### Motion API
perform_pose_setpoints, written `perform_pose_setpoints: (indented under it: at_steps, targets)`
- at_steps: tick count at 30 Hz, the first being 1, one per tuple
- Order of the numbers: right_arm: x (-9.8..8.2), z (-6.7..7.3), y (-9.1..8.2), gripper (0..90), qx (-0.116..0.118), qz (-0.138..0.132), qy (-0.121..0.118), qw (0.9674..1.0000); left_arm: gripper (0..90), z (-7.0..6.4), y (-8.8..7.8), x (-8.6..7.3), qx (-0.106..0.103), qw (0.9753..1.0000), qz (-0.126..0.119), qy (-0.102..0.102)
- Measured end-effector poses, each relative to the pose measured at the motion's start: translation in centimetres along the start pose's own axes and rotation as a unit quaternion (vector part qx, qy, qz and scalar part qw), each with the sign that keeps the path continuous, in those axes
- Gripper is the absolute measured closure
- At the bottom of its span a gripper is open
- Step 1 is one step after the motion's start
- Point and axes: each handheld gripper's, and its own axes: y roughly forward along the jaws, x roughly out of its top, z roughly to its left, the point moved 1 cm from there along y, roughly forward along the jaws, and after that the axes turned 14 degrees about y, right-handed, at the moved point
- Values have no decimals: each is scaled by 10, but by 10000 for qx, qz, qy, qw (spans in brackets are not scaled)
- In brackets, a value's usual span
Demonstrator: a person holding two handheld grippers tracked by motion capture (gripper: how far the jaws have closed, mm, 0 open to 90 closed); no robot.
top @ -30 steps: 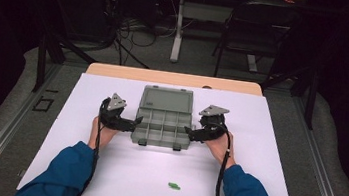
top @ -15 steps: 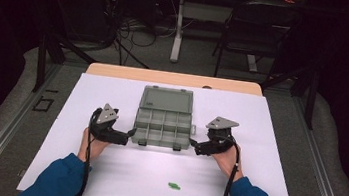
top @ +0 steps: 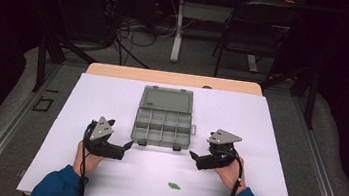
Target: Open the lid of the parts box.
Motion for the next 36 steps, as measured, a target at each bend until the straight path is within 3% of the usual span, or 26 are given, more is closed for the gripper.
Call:
perform_pose_setpoints:
  at_steps: [3,6,9,19,27,36]
  targets:
    - [-4,3,-4,1,-9,-8,-43,10000,0,-7,-4,-1,26,9999,51,163]
    - [-6,6,-9,0,-3,-43,-60,10000,0,-10,-9,-2,69,9998,35,175]
    - [-8,8,-14,0,9,-83,-81,9999,0,-13,-13,-4,73,9999,-10,82]
    - [-17,15,-25,0,51,-112,-192,9997,0,-25,-23,-8,57,9999,35,94]
    - [-22,19,-33,0,66,-109,-240,9996,0,-24,-29,-12,176,9998,24,-61]
    - [-24,25,-32,0,140,104,-273,9995,0,-24,-33,-16,166,9997,74,-155]
